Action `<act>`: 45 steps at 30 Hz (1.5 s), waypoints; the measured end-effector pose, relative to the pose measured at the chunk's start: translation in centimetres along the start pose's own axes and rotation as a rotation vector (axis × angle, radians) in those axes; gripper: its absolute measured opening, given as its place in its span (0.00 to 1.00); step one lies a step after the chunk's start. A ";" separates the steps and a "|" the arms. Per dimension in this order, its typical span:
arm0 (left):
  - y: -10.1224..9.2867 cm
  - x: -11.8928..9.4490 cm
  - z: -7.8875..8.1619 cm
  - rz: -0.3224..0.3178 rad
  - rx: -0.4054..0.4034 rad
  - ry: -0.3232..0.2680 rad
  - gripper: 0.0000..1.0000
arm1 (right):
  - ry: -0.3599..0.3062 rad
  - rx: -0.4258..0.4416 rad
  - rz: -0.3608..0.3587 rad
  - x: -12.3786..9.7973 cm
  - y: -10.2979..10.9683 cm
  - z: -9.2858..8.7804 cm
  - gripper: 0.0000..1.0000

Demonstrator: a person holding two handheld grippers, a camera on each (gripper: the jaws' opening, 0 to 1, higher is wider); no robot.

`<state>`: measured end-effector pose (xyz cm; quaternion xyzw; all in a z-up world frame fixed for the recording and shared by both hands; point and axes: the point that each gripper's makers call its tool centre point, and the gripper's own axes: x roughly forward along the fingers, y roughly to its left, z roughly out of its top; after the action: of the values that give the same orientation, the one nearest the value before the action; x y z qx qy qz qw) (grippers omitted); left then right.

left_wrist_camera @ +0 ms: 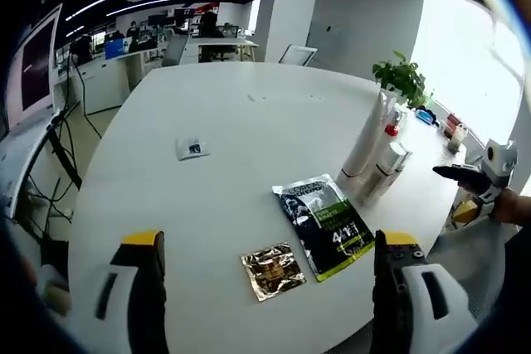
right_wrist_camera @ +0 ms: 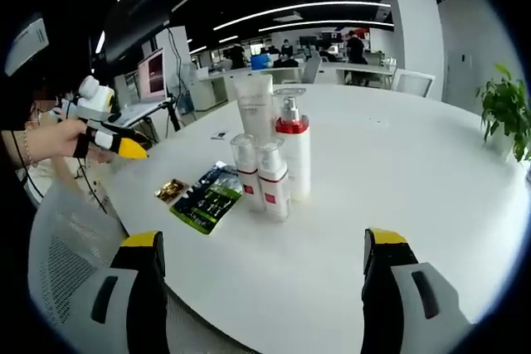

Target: Arrange the skincare products in the storage area until every visible bottle or jar stands upright without overlapping.

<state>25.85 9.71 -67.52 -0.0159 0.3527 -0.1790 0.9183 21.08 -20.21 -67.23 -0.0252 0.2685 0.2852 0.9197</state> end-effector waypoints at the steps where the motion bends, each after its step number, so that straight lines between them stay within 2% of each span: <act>1: 0.3 0.3 0.1 0.002 0.000 0.003 0.99 | 0.000 0.006 0.000 0.0 0.0 0.0 1.00; 16: 3.6 3.6 1.7 0.048 -0.015 0.047 0.97 | 0.048 0.020 -0.013 0.2 -0.1 -1.0 1.00; 21: 4.2 4.6 2.0 0.056 -0.020 0.060 0.97 | 0.064 0.024 -0.017 0.3 -0.3 -1.3 1.00; 29: 6.1 7.5 3.0 0.086 -0.024 0.079 0.95 | 0.080 0.032 -0.029 0.3 -0.5 -1.6 1.00; 33: 6.5 8.2 3.5 0.093 -0.024 0.100 0.94 | 0.094 0.041 -0.032 0.3 -0.6 -1.9 1.00; 39: 7.5 9.5 3.3 0.110 -0.027 0.125 0.94 | 0.105 0.040 -0.038 0.4 -0.8 -2.2 1.00; 43: 8.8 11.4 3.2 0.122 -0.028 0.142 0.94 | 0.115 0.044 -0.041 0.4 -0.9 -2.4 1.00; 45: 8.8 11.4 3.3 0.129 -0.040 0.144 0.94 | 0.115 0.046 -0.044 0.4 -0.9 -2.4 1.00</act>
<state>38.63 13.76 -73.75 0.0016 0.4213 -0.1132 0.8998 20.69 -21.25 -69.56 -0.0264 0.3267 0.2567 0.9092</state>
